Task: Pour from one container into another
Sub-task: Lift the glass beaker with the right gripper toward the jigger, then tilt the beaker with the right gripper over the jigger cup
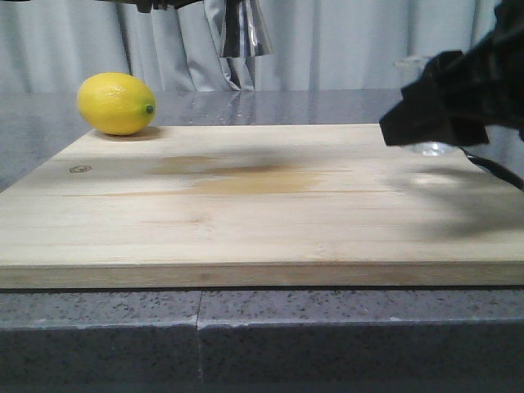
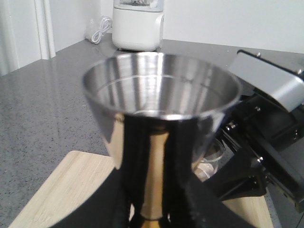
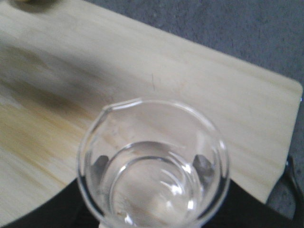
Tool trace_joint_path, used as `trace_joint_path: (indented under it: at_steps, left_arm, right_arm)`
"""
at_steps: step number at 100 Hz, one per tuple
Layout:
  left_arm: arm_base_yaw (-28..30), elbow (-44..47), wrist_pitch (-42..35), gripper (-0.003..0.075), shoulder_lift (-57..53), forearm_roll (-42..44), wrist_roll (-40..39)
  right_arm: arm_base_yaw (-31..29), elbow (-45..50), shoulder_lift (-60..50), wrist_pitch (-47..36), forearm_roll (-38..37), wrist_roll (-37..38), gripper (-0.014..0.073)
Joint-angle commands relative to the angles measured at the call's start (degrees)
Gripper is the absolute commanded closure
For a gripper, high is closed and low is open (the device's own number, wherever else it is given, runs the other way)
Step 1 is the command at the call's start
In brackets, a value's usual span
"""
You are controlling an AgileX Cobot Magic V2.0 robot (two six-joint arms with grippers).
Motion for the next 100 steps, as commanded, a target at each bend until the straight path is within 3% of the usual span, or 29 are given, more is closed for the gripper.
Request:
trace_joint_path:
  at_steps: [1,52,100]
  left_arm:
    - [-0.6,-1.8,4.1,0.0739,-3.0,-3.8,-0.4]
    - [-0.6,-1.8,6.3,0.0739,-3.0,0.2,-2.9]
    - [-5.1,-1.8,4.3,0.0739,-3.0,-0.2,-1.5]
  right_arm:
    - [0.0,-4.9,-0.8,-2.0,-2.9,-0.7,0.0389]
    - [0.0,-23.7,-0.8,13.2,-17.6,-0.7,0.0389]
    - [0.0,-34.1,-0.5,19.0,-25.9,-0.7,0.0389]
